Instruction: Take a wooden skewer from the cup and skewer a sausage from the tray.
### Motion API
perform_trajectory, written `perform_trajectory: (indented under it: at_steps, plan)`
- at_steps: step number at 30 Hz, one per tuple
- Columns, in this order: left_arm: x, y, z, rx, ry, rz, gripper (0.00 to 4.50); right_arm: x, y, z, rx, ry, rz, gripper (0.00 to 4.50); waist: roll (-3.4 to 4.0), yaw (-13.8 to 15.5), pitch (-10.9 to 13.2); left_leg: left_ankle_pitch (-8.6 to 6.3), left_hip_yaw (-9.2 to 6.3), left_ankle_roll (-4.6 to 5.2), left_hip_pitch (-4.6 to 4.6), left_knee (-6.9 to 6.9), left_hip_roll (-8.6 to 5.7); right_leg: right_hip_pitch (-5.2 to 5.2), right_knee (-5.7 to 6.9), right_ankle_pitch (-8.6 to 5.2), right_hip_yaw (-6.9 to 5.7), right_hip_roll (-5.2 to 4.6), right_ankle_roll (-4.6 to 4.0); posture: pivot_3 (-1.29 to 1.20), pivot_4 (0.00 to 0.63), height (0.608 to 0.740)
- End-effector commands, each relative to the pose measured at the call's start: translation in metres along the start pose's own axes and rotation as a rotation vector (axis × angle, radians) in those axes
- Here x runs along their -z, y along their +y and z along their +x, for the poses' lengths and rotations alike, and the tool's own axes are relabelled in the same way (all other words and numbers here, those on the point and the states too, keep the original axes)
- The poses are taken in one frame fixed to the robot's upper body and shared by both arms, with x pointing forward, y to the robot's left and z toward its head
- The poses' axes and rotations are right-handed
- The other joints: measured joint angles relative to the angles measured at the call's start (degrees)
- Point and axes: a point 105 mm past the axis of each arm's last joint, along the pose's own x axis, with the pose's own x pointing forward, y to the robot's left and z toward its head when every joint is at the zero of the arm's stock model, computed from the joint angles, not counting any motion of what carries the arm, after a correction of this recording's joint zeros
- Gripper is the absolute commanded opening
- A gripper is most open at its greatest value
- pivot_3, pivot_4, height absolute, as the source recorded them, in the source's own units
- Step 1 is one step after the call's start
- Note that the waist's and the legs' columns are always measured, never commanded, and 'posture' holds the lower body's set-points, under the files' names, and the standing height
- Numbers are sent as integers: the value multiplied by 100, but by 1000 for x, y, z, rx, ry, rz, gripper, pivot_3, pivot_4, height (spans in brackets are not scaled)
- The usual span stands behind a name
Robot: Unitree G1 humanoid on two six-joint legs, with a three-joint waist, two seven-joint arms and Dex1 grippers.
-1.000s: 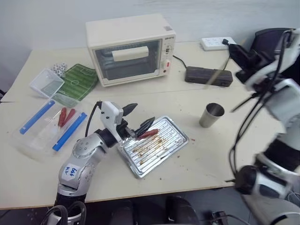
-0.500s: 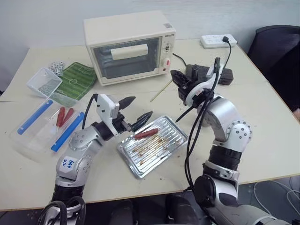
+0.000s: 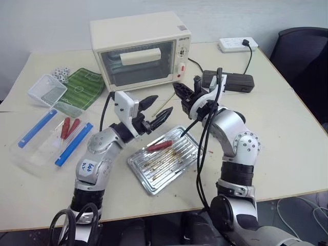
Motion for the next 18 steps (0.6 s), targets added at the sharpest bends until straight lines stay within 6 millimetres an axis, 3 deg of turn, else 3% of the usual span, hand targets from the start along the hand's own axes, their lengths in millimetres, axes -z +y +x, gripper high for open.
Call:
perform_trajectory:
  at_steps: [1, 12, 15, 18]
  plan:
    - [-9, -1, 4, -2, -29, 36, 3081, 1, 15, 1, -60, -6, -1, 0, 0, -3, 0, 0, 0, 0, 0, 0, 1, 0, 0, 0, 0, 0, 0, 0, 150, 740]
    - [-7, 1, 5, -31, -33, 33, 3081, -3, 17, 2, -74, -25, -1, 0, 0, 3, 0, 0, 0, 0, -1, 0, 1, 0, 0, 0, 0, -1, 0, 0, 150, 740]
    - [-7, 0, 4, -28, -39, 32, 2540, -5, 17, 2, -76, -30, -2, 0, 0, 3, 0, 0, 0, 0, -1, 0, 1, 0, 0, 0, 0, 0, 0, 0, 150, 740]
    - [-7, 0, 3, -26, -38, 32, 1645, -5, 16, 2, -76, -31, -4, 0, 0, 2, 0, 0, 0, 0, -1, 0, 1, -1, 0, 0, 0, 0, 0, 0, 150, 740]
